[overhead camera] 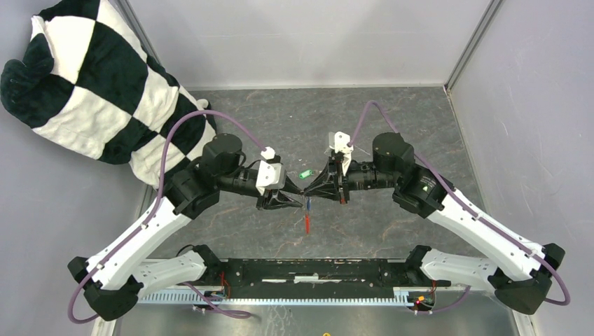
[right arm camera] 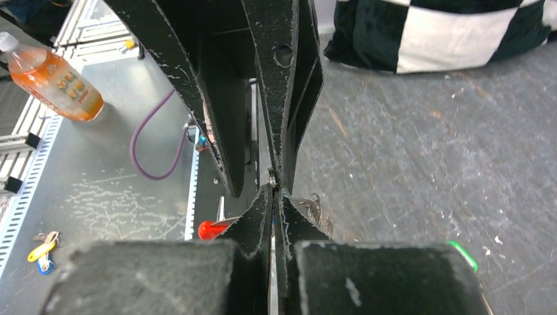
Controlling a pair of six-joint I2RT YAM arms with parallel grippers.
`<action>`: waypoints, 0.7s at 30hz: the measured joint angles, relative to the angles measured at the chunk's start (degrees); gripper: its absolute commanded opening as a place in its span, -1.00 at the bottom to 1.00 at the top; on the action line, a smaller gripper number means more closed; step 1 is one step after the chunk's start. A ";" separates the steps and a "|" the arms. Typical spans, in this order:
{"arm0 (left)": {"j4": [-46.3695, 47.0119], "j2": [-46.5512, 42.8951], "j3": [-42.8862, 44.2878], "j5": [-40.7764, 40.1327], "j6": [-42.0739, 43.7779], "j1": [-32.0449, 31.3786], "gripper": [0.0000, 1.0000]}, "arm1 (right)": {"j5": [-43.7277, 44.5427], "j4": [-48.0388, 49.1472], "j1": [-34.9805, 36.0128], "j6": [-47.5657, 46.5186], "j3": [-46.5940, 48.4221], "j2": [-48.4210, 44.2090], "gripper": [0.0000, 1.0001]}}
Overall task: Put the keys on the keyring
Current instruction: Adjust the key on the keyring.
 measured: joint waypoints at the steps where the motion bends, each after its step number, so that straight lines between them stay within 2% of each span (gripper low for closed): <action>1: -1.92 0.74 0.72 -0.04 1.64 0.00 -0.25 | 0.33 -1.70 0.02 -0.83 0.61 0.48 -0.99; 5: -7.63 3.21 3.39 -0.63 6.84 0.00 -0.42 | 1.05 -7.91 0.07 -3.82 3.93 2.67 -0.99; 8: -9.77 4.00 4.35 -0.96 8.96 0.02 -0.45 | 1.14 -11.34 0.13 -5.53 6.14 3.96 -0.99; 13: -11.78 4.87 5.09 -1.07 10.54 0.02 -0.48 | 1.77 -14.88 0.55 -7.19 8.35 5.57 -0.99; 21: -12.63 5.95 5.33 -1.68 11.04 0.00 -0.67 | 2.19 -16.81 1.70 -8.13 9.14 6.88 -0.99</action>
